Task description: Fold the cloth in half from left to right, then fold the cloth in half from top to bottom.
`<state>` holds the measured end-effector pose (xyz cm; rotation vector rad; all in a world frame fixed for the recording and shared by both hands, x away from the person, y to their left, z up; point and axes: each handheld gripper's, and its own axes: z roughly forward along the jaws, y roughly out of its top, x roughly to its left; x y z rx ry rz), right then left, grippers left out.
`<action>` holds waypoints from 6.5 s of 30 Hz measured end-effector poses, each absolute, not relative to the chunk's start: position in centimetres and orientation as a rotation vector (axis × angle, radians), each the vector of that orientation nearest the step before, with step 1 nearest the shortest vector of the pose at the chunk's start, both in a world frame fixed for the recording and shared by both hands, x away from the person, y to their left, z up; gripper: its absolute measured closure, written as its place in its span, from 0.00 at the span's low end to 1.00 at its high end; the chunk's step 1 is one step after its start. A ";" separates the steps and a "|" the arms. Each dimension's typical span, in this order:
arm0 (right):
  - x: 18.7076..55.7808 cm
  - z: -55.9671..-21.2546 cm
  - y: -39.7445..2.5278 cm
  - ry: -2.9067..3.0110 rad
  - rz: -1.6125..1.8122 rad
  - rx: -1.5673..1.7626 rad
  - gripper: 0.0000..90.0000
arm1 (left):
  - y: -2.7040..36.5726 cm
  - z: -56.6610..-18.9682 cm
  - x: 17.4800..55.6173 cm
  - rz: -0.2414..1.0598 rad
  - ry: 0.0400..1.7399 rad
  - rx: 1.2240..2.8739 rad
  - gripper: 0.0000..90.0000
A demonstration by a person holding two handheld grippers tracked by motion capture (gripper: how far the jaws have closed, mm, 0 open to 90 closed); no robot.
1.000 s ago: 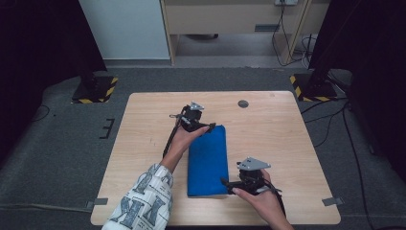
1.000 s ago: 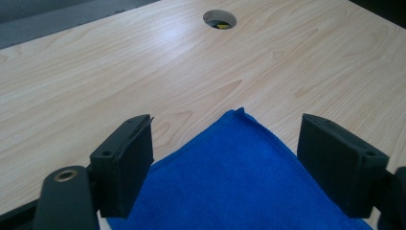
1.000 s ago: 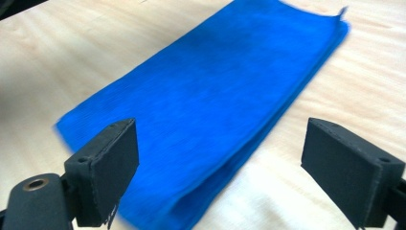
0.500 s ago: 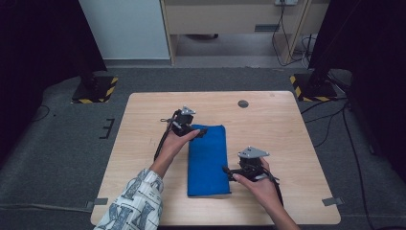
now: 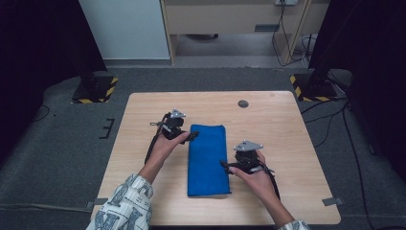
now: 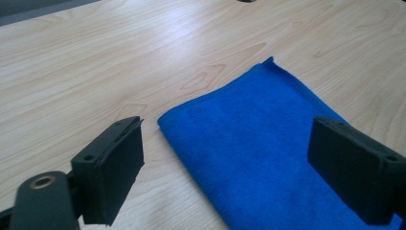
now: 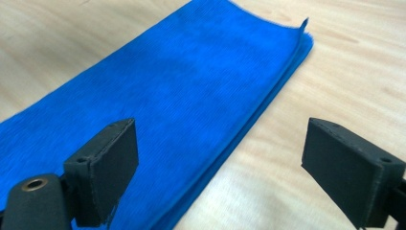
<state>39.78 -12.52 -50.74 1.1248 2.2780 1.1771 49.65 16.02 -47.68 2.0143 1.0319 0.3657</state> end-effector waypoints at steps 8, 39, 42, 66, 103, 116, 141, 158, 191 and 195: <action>42.5 -49.6 -11.8 2.279 1.157 1.112 0.16 | 17.9 -47.9 49.1 0.368 1.052 2.000 0.12; 52.8 -48.4 -10.5 2.368 1.090 1.057 0.34 | 17.9 -49.1 51.7 0.404 1.162 2.006 0.13; 53.8 -49.2 -10.3 2.383 1.092 1.095 0.40 | 17.7 -49.1 52.3 0.384 1.154 2.012 0.15; 55.9 -52.2 -11.5 2.351 1.109 1.290 0.65 | 14.8 -52.1 53.9 0.384 1.156 2.081 0.37; 53.4 -49.2 -9.8 2.338 1.238 1.195 0.97 | 13.6 -50.2 51.4 0.407 1.037 2.021 0.94; 52.6 -47.6 -10.2 2.317 1.249 1.168 0.97 | 14.6 -48.3 51.0 0.428 1.039 1.975 0.95; 52.7 -45.0 -11.2 2.259 1.309 1.150 0.97 | 14.1 -45.3 51.6 0.463 1.009 1.935 0.96; 52.8 -43.7 -11.2 2.235 1.323 1.137 0.97 | 14.3 -43.7 51.6 0.480 1.001 1.913 0.96; 49.1 -43.2 -12.3 2.218 1.376 1.079 0.97 | 14.5 -43.1 47.5 0.510 0.962 1.907 0.97; 47.8 -42.8 -12.1 2.221 1.375 1.053 0.97 | 14.3 -43.0 46.5 0.523 0.947 1.921 0.97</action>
